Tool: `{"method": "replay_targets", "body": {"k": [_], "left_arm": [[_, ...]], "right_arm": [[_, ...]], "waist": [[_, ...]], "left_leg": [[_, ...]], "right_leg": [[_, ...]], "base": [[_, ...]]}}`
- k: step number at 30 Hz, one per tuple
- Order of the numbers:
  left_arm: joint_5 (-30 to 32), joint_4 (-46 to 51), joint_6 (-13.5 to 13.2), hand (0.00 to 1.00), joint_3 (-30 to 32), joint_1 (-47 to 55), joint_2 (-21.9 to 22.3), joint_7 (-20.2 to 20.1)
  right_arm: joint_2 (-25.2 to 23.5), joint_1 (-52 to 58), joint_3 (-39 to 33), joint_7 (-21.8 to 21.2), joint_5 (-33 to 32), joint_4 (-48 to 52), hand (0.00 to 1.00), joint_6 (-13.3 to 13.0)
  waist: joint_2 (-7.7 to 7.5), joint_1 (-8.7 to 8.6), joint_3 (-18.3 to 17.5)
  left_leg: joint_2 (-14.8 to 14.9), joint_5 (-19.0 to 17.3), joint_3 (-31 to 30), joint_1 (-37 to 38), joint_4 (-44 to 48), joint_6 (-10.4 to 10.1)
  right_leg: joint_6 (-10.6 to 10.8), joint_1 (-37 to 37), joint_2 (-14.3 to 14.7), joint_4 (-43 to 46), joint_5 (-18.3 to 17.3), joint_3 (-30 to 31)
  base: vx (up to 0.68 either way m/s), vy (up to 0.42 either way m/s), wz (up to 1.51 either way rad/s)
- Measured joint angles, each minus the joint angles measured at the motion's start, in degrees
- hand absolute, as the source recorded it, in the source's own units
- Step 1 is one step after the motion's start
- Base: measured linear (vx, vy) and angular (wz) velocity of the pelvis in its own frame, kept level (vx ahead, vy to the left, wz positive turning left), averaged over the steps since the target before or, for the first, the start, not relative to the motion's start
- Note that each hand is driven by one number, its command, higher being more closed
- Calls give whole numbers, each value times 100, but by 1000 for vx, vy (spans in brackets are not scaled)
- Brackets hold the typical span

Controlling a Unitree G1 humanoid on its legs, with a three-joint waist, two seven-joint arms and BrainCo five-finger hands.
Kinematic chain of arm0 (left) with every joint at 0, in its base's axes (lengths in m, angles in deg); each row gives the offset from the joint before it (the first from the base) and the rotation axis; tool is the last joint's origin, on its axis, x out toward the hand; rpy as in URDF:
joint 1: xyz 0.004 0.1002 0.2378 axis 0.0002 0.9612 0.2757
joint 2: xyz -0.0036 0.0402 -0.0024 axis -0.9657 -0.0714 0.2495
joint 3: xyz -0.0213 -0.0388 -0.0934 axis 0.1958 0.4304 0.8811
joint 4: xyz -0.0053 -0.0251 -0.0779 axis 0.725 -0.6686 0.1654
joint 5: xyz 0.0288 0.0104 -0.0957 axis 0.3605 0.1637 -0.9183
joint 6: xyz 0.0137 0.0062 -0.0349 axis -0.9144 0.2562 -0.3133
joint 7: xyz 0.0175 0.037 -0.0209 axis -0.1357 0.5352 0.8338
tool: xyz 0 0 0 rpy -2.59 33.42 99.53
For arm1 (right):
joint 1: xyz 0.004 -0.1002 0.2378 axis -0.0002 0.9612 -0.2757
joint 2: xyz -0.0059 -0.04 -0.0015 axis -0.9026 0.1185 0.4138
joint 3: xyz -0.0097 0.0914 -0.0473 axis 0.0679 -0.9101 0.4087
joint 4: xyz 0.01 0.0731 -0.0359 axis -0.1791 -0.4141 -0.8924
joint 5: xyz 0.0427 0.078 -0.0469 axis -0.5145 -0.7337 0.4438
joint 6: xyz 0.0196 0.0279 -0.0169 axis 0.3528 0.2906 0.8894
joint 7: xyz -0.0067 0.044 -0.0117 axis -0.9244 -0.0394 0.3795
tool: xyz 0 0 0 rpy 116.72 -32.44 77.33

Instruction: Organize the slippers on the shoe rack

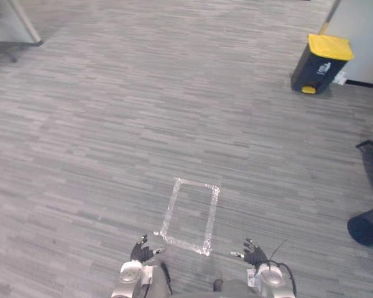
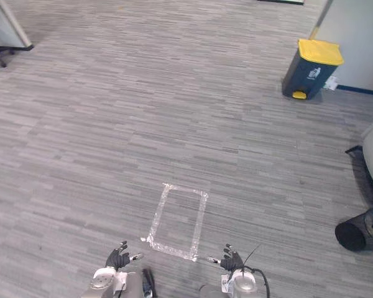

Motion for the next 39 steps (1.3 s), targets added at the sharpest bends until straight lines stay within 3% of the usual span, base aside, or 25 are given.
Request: {"method": "replay_targets", "body": {"k": [2,3,5,6,8,10,12,13,14,15,16,17,18,20,21,22,23,24,26,28,31,32,33,35,39], "left_arm": [[0,-36,12,0,6,-1,-20,-3],[1,-118,20,0,1,-4,-70,-9],[2,-208,52,0,-16,55,-163,-10],[-2,-233,88,0,-24,50,-188,-6],[3,-324,126,0,-236,68,-220,-2],[5,-352,141,0,-253,67,-205,-3],[13,-354,150,0,-280,34,-189,-14],[16,-355,152,0,-289,7,-173,-17],[50,-359,150,0,-318,7,-179,-23],[75,-366,151,0,-397,34,-205,-26],[129,-482,165,0,-393,-8,-108,-25],[194,-479,158,0,-400,-53,-20,-63],[237,-459,153,0,-402,-111,36,-63],[242,-457,148,0,-401,-240,126,-77],[251,-455,141,0,-402,-241,161,-86],[290,-453,138,0,-402,-227,195,-92],[298,-454,135,0,-404,-215,222,-118],[303,-451,130,0,-405,-174,245,-158],[303,-354,115,0,-397,-155,233,-173],[304,-290,101,0,-401,-157,206,-170],[303,-297,101,0,-408,-134,138,-158],[287,-302,100,0,-447,-105,142,-148],[286,-318,99,0,-460,-89,145,-146],[280,-348,100,0,-503,-114,52,-139],[277,-405,108,0,-504,-116,-78,-142]], "right_arm": [[0,3,-9,8,-7,-5,0,-10],[-32,5,-8,5,-1,-27,0,-8],[-84,-12,0,-14,32,-75,0,-10],[-86,-51,6,-21,46,-120,0,-17],[-44,-161,24,-21,115,-176,0,-18],[-20,-226,33,-18,121,-174,0,-19],[14,-338,34,-15,120,-153,0,-19],[46,-391,36,-13,120,-146,0,-18],[45,-379,57,-8,124,-145,0,-12],[31,-293,58,-8,128,-153,0,-12],[123,-314,12,-12,100,-109,0,-46],[177,-408,4,8,119,-119,0,-14],[189,-406,-25,4,110,-109,0,-27],[206,-408,-152,-4,109,-128,0,-10],[213,-406,-175,0,103,-154,0,9],[217,-379,-180,5,103,-192,0,31],[207,-330,-192,12,97,-193,0,34],[188,-302,-216,14,98,-211,0,46],[216,-280,-216,33,98,-266,0,80],[207,-291,-217,71,98,-269,0,97],[199,-284,-172,118,101,-284,0,89],[231,-243,-170,128,62,-266,0,87],[275,-230,-160,136,48,-249,0,80],[191,-187,-164,152,19,-218,0,63],[61,-115,-156,115,31,-306,0,93]], "waist": [[-16,7,-9],[-97,41,-35],[-185,68,-87],[-213,69,-99],[-162,64,-100],[-118,34,-79],[-17,-29,-21],[50,-31,17],[29,-22,5],[-94,-19,-57],[41,-39,-32],[238,-59,-8],[312,-92,-6],[419,-114,47],[435,-100,63],[428,-91,66],[400,-88,71],[359,-78,72],[323,-42,54],[306,49,67],[321,106,64],[392,107,41],[437,103,20],[199,44,-77],[-32,56,-168]], "left_leg": [[38,-238,145,69,242,118],[25,-465,396,374,235,208],[-49,-659,728,807,69,316],[-67,-744,839,1055,-28,333],[-69,-788,1222,1889,-663,334],[-49,-782,1423,2206,-952,326],[27,-781,1689,2488,-1185,323],[78,-777,1819,2643,-1306,317],[-14,-747,1935,2789,-1405,253],[-171,-763,1938,2902,-1451,166],[-119,-862,1886,3071,-1430,-51],[34,-835,1876,3064,-1179,-148],[92,-796,1798,2951,-822,-207],[478,-412,1544,2528,706,-631],[636,-321,1405,2367,1380,-675],[716,-428,1322,2196,1971,-795],[742,-545,1275,2019,2314,-784],[717,-683,1293,1823,2440,-596],[692,-894,1266,1391,2195,-383],[416,-996,776,985,1484,-234],[-224,-938,-1138,825,-5,-300],[-259,-704,-1644,818,-399,-328],[-255,-284,-1678,839,-341,-336],[-382,-437,-1184,992,-268,-89],[-492,-509,-496,1088,-340,56]], "right_leg": [[23,-226,-20,613,-14,101],[113,-651,-89,1667,43,258],[365,-1275,-203,3152,193,295],[387,-1513,-231,3665,114,139],[-12,-2033,-309,4178,-330,-966],[-158,-2267,-248,3882,-492,-1478],[-283,-2555,-70,2951,-470,-2153],[-455,-2646,62,2228,-272,-2571],[-603,-2605,222,1355,261,-2838],[-865,-2583,237,798,1031,-2856],[-1278,-2611,315,1023,1067,-2808],[-1274,-2596,388,1172,787,-2764],[-1268,-2586,420,1223,651,-2753],[-1226,-2231,552,1144,405,-2650],[-1223,-1992,627,953,374,-2541],[-1203,-1707,695,779,354,-2420],[-1174,-1446,718,610,332,-2290],[-1130,-1170,716,441,309,-2088],[-1046,-986,717,343,279,-1666],[-926,-938,703,349,281,-1064],[-633,-898,720,397,259,7],[-492,-987,819,514,193,344],[-380,-1021,880,631,125,561],[-134,-1010,686,642,81,867],[201,-1062,502,229,361,1406]], "base": [[363,257,-46],[388,302,-64],[401,277,-61],[500,256,-64],[463,156,-71],[370,81,-60],[423,47,-61],[533,9,-57],[460,-16,-56],[501,-38,-48],[504,-16,-50],[502,-39,-43],[467,-62,-32],[463,-118,-26],[448,-65,-45],[418,5,-51],[466,51,-60],[404,98,-63],[253,131,-100],[206,212,-150],[183,253,-187],[148,296,-194],[150,324,-153],[136,333,-105],[88,273,-83]]}}
